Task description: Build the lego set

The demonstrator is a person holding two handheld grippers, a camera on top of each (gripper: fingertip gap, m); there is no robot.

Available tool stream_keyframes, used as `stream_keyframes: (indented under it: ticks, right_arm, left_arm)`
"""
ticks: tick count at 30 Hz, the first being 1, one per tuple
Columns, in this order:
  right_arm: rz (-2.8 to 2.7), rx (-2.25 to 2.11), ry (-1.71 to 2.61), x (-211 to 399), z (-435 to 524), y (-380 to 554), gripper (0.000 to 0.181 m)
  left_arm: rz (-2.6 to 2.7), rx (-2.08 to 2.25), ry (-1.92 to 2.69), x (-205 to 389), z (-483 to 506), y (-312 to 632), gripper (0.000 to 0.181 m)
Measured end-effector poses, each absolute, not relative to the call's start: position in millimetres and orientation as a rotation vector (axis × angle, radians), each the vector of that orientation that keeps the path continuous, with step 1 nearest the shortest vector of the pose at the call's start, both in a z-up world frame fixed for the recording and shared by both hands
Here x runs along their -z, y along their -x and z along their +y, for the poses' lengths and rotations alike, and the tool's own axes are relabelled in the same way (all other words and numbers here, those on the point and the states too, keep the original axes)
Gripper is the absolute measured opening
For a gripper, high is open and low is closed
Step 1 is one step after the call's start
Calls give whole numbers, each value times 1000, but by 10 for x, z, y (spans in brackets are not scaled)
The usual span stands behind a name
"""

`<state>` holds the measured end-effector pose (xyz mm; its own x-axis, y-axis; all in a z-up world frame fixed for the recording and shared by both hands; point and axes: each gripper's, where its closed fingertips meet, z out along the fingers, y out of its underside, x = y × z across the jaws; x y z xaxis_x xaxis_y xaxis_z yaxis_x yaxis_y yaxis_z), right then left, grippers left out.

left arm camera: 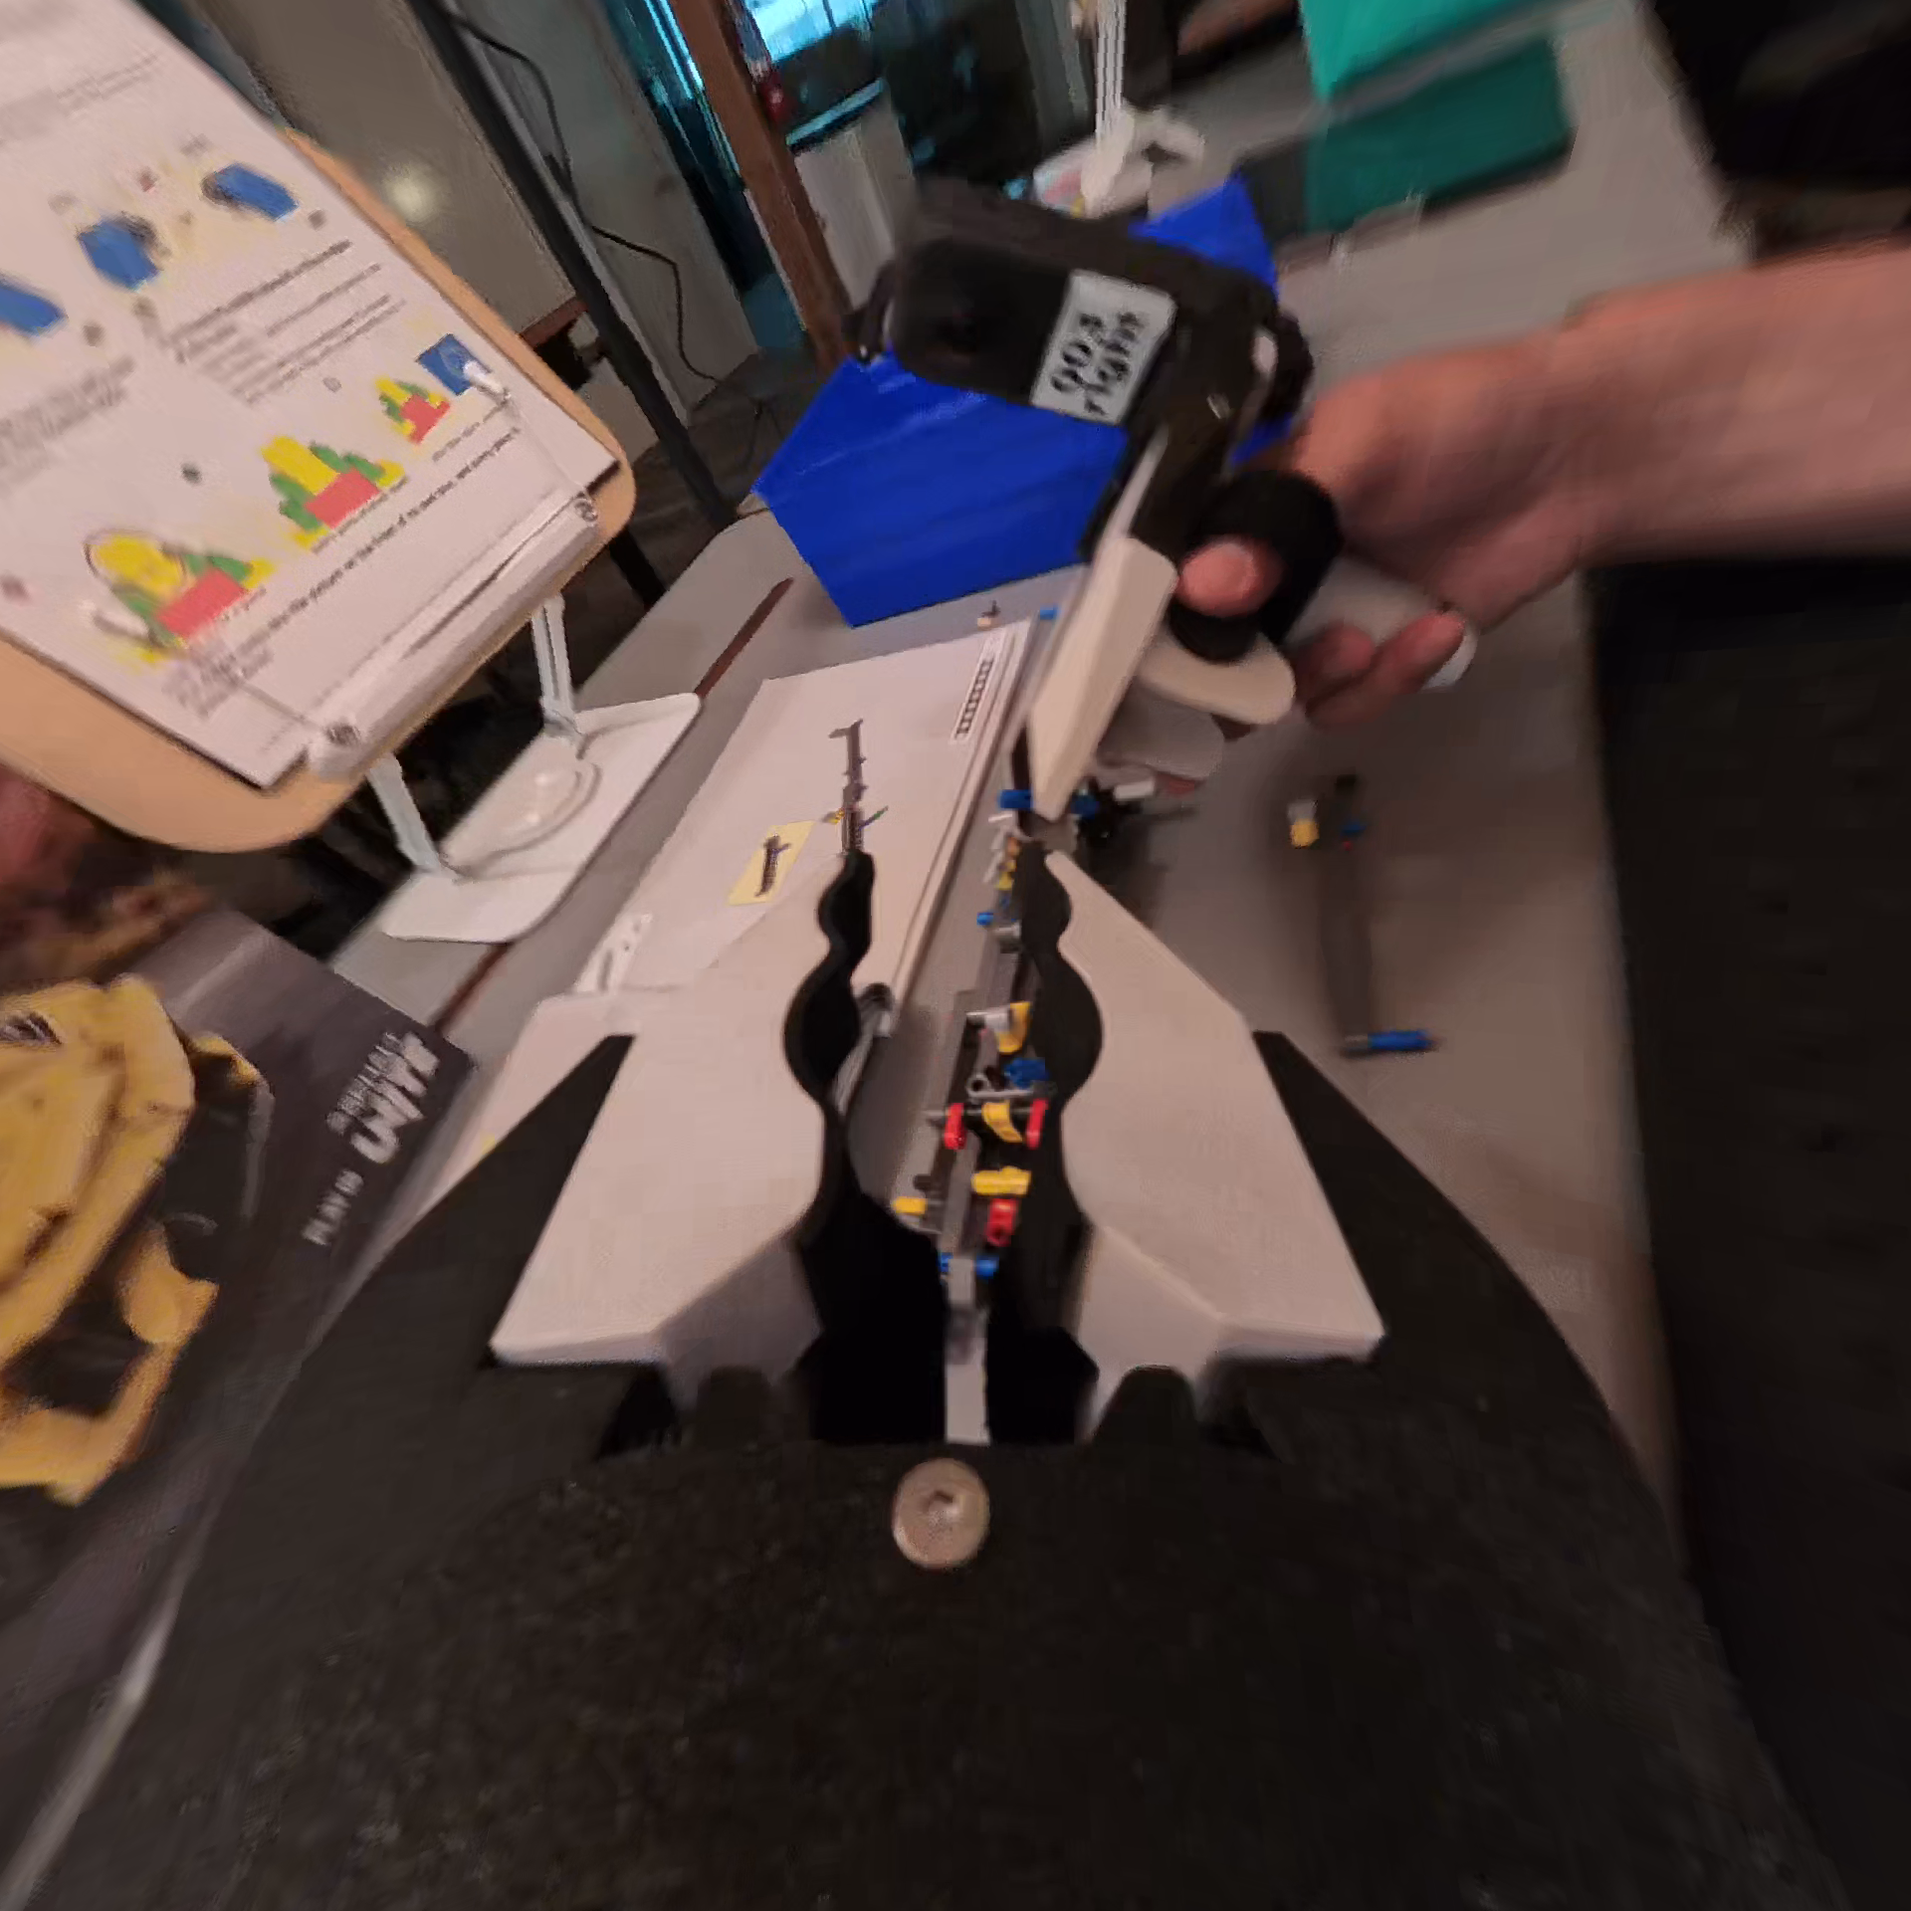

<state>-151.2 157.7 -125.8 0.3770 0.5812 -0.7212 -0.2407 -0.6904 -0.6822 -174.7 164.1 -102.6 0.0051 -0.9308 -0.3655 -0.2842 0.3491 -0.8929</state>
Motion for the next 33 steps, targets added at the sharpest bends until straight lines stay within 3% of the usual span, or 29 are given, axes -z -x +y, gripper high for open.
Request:
stream_keyframes:
  ticks: [4,11,19,23,27,33]
  right_arm:
    - [-393,-1372,2090,1553,1232,1570,6]
    - [-475,-1435,2177,1841,846,1786,6]
    - [-724,-1181,2307,2126,721,1923,7]
    - [-837,-1103,2327,2209,692,2006,7]
    - [-864,-1049,2341,2263,729,2013,8]
    - [-875,-1069,2274,2213,756,1983,16]
  left_arm:
    - [1449,1145,1374,1086,1571,2206,30]
    - [1730,774,1708,2049,1325,2429,24]
    - [1906,704,1759,2306,1279,2197,19]
    - [1962,683,1732,2365,1260,2181,7]
    - [1976,656,1663,2340,1276,2171,7]
    - [1767,762,1442,1830,1275,2036,7]
